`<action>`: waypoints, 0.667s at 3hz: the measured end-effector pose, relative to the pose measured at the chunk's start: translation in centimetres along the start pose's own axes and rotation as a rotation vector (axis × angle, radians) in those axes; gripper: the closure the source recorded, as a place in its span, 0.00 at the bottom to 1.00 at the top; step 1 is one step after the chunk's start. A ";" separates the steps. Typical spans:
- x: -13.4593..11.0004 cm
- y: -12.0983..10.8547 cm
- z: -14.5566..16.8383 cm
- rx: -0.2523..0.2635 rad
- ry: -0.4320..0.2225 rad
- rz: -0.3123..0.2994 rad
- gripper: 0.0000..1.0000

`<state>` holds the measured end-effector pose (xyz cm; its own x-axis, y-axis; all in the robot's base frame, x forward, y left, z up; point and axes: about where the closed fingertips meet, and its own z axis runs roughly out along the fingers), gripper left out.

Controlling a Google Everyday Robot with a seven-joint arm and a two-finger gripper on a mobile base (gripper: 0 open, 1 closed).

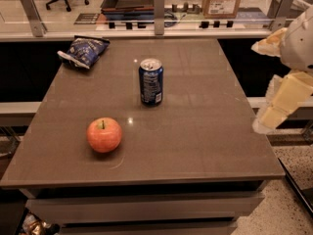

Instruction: Move apple near blue chip bag

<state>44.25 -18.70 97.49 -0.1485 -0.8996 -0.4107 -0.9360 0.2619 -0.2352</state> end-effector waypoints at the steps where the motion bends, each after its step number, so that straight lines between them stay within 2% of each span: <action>1: -3.5 1.5 1.6 -0.009 -0.174 0.019 0.00; 2: -6.9 3.4 3.2 0.000 -0.300 0.029 0.00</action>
Offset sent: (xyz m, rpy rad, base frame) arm -0.0196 0.1301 -0.0198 0.4439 -0.1068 0.0596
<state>43.07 -10.49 96.67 -0.0744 -0.7482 -0.6592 -0.9327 0.2862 -0.2195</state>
